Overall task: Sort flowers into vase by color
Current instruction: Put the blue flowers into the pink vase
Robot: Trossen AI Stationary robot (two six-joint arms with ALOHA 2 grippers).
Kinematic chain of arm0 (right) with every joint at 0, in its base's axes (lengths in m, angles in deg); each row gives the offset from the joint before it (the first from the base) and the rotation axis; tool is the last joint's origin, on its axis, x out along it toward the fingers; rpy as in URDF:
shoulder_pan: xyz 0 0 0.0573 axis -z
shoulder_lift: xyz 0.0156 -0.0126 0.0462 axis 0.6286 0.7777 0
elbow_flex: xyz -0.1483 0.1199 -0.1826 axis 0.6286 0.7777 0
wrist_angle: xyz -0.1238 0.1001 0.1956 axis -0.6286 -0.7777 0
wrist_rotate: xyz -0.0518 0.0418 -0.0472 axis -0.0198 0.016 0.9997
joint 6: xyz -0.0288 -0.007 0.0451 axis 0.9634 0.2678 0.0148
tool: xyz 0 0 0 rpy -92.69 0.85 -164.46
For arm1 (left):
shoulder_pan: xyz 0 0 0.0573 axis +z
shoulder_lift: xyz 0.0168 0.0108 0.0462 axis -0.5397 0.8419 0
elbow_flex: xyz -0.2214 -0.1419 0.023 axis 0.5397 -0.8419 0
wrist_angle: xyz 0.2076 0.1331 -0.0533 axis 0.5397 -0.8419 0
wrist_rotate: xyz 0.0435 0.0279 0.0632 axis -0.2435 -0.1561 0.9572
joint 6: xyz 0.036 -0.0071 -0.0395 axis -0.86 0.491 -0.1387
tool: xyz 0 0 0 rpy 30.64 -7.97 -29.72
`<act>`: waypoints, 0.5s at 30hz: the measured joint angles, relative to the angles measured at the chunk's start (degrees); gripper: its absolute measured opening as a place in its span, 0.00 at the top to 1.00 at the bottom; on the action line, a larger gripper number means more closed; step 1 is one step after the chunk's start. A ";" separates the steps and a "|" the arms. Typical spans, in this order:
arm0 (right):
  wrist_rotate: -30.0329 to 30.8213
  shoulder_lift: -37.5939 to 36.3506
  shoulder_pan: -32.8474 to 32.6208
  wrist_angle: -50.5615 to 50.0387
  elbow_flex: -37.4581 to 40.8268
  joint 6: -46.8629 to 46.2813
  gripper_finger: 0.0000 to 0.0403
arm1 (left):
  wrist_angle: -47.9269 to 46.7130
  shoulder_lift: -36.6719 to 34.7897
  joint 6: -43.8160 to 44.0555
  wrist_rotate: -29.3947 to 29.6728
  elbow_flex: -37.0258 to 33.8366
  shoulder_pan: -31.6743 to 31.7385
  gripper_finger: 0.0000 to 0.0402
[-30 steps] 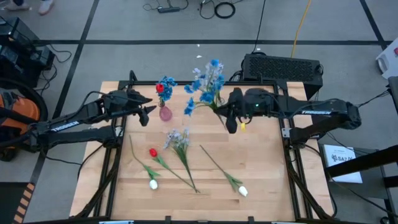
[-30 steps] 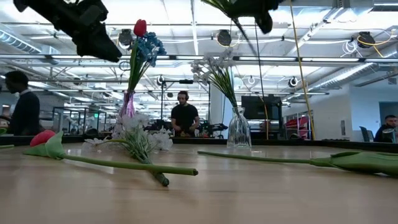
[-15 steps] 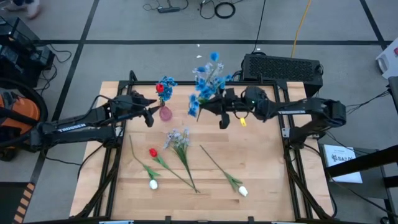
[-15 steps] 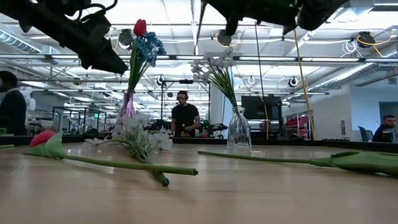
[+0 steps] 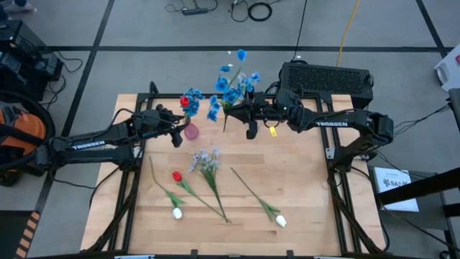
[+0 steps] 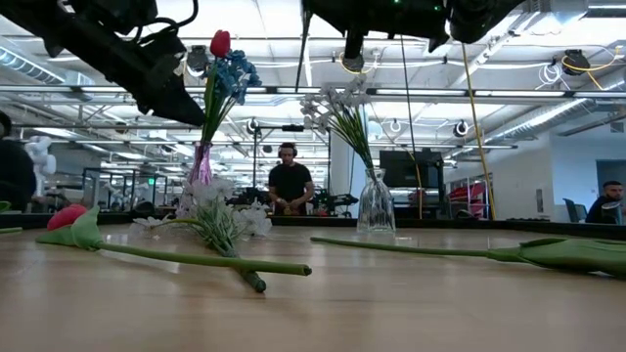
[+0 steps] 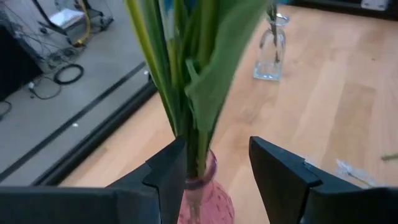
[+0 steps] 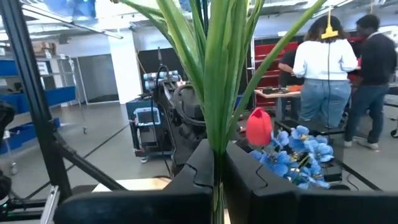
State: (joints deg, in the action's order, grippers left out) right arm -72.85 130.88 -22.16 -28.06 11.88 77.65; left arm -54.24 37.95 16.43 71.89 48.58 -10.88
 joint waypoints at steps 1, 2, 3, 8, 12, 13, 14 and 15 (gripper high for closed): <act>0.07 0.00 -0.04 0.02 0.00 -0.07 0.99 | 0.10 0.26 0.00 0.55 0.00 0.00 0.55; 0.10 0.00 -0.04 -0.01 0.00 -0.25 0.99 | 0.41 0.57 -0.01 1.20 0.00 0.00 0.55; 0.16 0.00 -0.10 -0.20 0.00 -0.39 0.99 | 0.77 0.87 -0.02 1.81 0.00 0.00 0.55; 0.48 0.00 -0.12 -0.64 0.00 -1.13 0.99 | 1.92 2.70 0.02 2.90 0.00 0.00 0.55; 0.60 0.00 -0.12 -0.66 0.00 -0.95 0.99 | 4.42 4.35 -0.05 3.24 0.00 0.00 0.55; 1.04 0.00 -0.12 -0.68 0.00 -0.93 0.99 | 4.97 4.80 -0.06 3.55 0.00 0.00 0.55; 1.91 0.00 -0.14 -0.79 0.00 -0.91 0.99 | 5.75 5.13 -0.05 3.74 0.00 0.02 0.55; 3.04 0.00 -0.15 -1.02 0.00 -0.68 0.99 | 6.43 5.49 -0.05 4.06 0.00 0.07 0.55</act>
State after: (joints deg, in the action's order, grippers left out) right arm -69.81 130.88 -22.32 -29.08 11.88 76.97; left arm -47.81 43.43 16.38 75.95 48.58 -10.81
